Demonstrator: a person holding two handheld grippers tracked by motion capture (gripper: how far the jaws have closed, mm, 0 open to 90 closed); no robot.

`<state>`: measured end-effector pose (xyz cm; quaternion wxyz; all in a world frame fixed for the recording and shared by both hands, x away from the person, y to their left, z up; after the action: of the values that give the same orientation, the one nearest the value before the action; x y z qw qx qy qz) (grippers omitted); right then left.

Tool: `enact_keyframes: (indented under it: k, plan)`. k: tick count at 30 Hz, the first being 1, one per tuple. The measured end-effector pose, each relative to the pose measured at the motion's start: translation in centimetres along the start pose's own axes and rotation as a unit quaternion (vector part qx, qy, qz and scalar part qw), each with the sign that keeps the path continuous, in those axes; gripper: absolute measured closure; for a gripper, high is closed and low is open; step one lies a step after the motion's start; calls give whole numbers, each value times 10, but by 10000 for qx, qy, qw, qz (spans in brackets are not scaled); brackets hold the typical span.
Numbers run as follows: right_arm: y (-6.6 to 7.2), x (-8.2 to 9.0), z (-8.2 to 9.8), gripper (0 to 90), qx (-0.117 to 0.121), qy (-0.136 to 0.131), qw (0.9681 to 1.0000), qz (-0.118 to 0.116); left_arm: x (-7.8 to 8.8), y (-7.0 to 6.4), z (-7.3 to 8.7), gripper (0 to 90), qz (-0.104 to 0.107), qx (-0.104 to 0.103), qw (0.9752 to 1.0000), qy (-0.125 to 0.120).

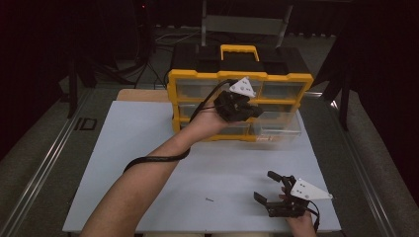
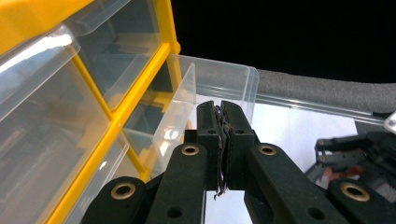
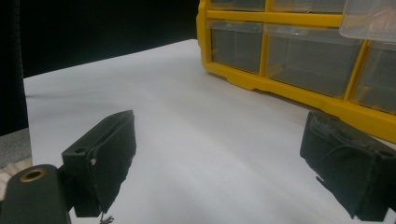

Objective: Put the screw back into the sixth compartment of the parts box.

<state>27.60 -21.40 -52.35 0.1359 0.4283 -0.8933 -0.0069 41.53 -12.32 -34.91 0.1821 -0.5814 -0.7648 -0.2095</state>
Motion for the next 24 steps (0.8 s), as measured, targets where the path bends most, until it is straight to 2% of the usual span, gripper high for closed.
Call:
enact_keyframes:
  k: [6, 16, 24]
  plan:
    - [0, 1, 0, 105, 1, -3, 10000, -3, -17, 1, -9, 883, -4, 80, 10000, 35]
    - [0, 1, -1, 105, -4, -20, 10000, -5, -50, -1, -10, 883, -142, 141, 9993, 321]
    - [0, 1, -2, 105, -5, -47, 10000, -26, -73, 6, -1, 882, -334, 405, 9958, 746]
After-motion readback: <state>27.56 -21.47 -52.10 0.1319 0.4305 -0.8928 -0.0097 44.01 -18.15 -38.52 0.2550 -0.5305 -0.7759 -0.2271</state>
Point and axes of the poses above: each handheld gripper's, and its own axes: x roughly backward along the jaws, z roughly out of its underside, y roughly to its left, the point moved 9 cm from there along -x, roughly forward along the jaws, and after that the axes turned 3 degrees about -x, right-handed, at the moved point
